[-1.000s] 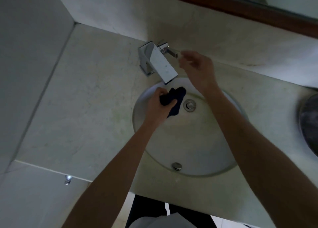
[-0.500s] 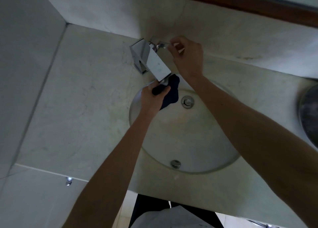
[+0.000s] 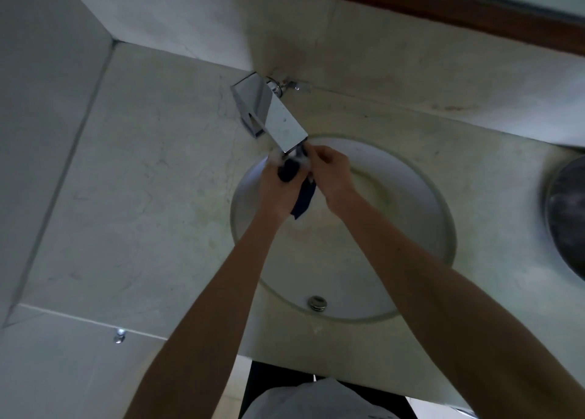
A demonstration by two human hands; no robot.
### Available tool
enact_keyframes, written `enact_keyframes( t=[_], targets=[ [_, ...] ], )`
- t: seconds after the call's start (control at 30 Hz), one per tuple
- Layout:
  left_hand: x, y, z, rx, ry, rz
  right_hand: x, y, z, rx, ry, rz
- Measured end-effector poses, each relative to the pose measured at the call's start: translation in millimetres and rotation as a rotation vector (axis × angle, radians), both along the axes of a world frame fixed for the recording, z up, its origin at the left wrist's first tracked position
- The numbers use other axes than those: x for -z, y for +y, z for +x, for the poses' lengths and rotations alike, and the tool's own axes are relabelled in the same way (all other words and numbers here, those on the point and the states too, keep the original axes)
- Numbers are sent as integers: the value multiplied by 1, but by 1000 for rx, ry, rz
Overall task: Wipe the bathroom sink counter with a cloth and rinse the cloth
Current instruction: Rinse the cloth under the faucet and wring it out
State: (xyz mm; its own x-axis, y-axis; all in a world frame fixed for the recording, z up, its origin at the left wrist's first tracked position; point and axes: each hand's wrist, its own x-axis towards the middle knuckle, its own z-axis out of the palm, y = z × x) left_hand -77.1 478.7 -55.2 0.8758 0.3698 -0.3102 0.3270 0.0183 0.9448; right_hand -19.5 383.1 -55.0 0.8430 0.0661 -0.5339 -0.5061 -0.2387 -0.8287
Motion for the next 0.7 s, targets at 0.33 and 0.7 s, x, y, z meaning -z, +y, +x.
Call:
enact_keyframes(
  t=[0.33,0.7],
  targets=[
    [4,-1,-6,-126,1,85,16,1,-9,170,255,225],
    [6,-17,-30,-200,98,216,27,19,-17,118,878,489]
  ],
)
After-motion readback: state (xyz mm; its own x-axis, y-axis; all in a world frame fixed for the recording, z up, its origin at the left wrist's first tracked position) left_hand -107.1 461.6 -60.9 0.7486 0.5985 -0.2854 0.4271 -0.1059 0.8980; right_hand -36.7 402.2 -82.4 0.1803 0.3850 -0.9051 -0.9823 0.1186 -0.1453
